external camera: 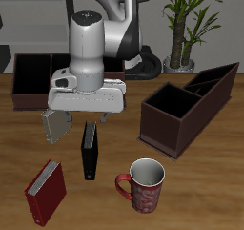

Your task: Place the black book into the back desk caddy's right compartment

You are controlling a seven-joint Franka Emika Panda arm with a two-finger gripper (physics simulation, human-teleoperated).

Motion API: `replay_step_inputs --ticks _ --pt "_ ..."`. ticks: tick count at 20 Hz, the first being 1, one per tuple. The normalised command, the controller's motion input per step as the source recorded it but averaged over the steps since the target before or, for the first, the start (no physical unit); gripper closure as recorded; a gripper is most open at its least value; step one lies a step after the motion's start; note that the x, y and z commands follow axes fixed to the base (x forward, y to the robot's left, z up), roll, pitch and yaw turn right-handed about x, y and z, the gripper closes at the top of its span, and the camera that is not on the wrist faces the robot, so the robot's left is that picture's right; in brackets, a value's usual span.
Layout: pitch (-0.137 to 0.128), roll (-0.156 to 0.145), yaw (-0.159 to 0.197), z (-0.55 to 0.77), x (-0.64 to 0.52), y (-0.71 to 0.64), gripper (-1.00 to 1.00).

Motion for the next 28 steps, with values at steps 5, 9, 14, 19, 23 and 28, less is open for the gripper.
replay_step_inputs --ticks 5,9,14,19,23,28 --pt "0.004 -0.011 -0.002 -0.3 0.07 0.0 -1.0" --pt "0.027 0.0 -0.003 -0.32 0.06 0.07 -1.0" --pt "0.009 -0.002 -0.01 -0.17 0.06 0.03 -1.0" --pt "-0.003 -0.005 -0.021 -0.05 0.03 0.03 -1.0" --pt "0.006 0.001 -0.011 -0.06 0.02 0.03 -1.0" --pt "0.025 -0.006 -0.02 -0.18 0.08 -0.04 -1.0"
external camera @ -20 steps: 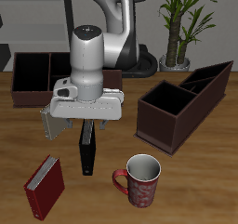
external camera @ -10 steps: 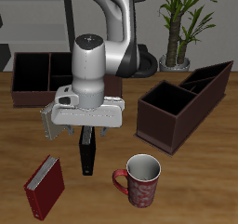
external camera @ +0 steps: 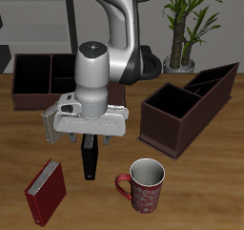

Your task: Place the black book into the back desk caddy's right compartment

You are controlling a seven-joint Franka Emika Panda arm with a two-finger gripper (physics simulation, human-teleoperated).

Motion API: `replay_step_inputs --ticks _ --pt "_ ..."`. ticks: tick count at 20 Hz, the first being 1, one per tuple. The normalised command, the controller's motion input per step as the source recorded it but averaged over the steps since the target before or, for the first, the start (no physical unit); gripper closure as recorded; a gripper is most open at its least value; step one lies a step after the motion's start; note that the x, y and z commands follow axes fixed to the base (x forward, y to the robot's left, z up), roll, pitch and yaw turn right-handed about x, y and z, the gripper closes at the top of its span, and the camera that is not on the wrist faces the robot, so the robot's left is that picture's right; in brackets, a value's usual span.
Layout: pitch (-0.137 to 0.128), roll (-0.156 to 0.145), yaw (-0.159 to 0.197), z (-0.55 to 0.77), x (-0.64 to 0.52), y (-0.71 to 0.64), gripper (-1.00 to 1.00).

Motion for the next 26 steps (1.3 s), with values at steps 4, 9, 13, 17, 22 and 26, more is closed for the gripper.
replay_step_inputs --ticks 4,9,13,17,22,26 --pt "0.015 -0.02 -0.023 -0.11 0.1 -0.05 -1.0" --pt "0.014 -0.029 -0.023 -0.06 0.11 -0.08 -1.0" --pt "0.023 0.013 -0.026 -0.17 0.05 0.09 1.0" --pt "0.022 0.001 -0.014 -0.14 0.05 0.04 1.0" --pt "-0.003 0.005 -0.008 0.06 -0.04 0.07 1.0" --pt "-0.035 0.007 0.01 0.28 -0.14 0.12 1.0"
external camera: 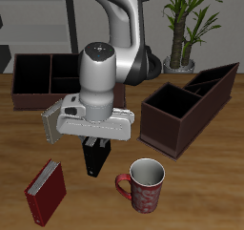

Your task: Place the black book into the back desk caddy's right compartment

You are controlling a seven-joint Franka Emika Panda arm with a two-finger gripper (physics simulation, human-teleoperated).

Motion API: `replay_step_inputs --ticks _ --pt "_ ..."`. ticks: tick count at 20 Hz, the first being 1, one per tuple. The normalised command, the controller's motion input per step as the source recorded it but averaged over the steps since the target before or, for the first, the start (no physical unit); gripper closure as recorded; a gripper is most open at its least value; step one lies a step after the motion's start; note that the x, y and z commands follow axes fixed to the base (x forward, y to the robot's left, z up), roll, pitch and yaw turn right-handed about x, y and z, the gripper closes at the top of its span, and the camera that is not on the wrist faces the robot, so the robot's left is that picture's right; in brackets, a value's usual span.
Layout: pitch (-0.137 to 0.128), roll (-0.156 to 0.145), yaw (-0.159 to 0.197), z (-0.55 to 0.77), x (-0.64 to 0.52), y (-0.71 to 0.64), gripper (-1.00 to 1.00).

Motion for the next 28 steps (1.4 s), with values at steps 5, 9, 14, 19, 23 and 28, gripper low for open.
replay_step_inputs --ticks 5,9,14,19,23,28 --pt "-0.038 -0.033 0.016 0.44 -0.25 -0.05 1.0" --pt "-0.045 -0.037 0.022 0.67 -0.48 -0.01 1.0" --pt "-0.029 -0.016 0.014 0.41 -0.32 -0.06 1.0" --pt "-0.048 -0.025 0.044 0.53 -0.44 -0.03 1.0" --pt "-0.028 -0.02 0.039 0.66 -0.68 0.13 1.0" --pt "-0.038 0.001 0.034 0.43 -0.46 0.16 1.0"
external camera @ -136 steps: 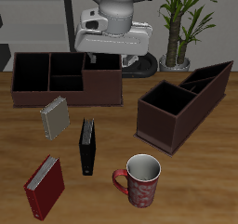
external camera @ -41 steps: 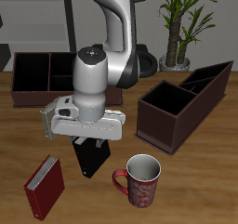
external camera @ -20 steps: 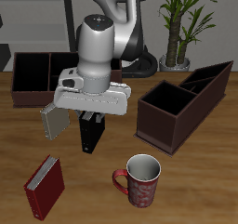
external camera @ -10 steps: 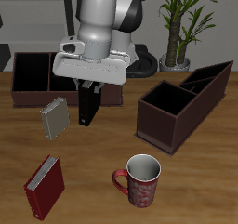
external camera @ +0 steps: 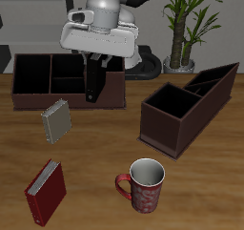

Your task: Place the black book into the back desk caddy's right compartment

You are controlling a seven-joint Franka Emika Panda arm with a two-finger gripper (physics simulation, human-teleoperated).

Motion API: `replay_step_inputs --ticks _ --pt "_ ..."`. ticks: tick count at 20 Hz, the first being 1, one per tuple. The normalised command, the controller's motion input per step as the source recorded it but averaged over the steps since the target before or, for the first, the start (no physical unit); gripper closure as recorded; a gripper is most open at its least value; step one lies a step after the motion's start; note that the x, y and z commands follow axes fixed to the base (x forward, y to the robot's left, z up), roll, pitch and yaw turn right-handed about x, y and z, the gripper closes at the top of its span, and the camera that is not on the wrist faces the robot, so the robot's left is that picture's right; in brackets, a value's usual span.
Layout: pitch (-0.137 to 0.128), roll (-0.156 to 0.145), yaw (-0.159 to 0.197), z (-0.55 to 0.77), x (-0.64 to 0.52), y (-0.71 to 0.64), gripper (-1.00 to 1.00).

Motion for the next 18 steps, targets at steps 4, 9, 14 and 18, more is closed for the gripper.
replay_step_inputs --ticks 4,9,14,18 --pt "-0.037 -0.012 0.067 0.41 -0.51 0.19 1.0" --pt "-0.042 0.007 0.05 0.36 -0.48 0.17 1.0" --pt "-0.037 -0.015 0.037 0.26 -0.52 0.17 1.0" --pt "0.006 0.013 0.036 0.12 -0.47 0.21 1.0"
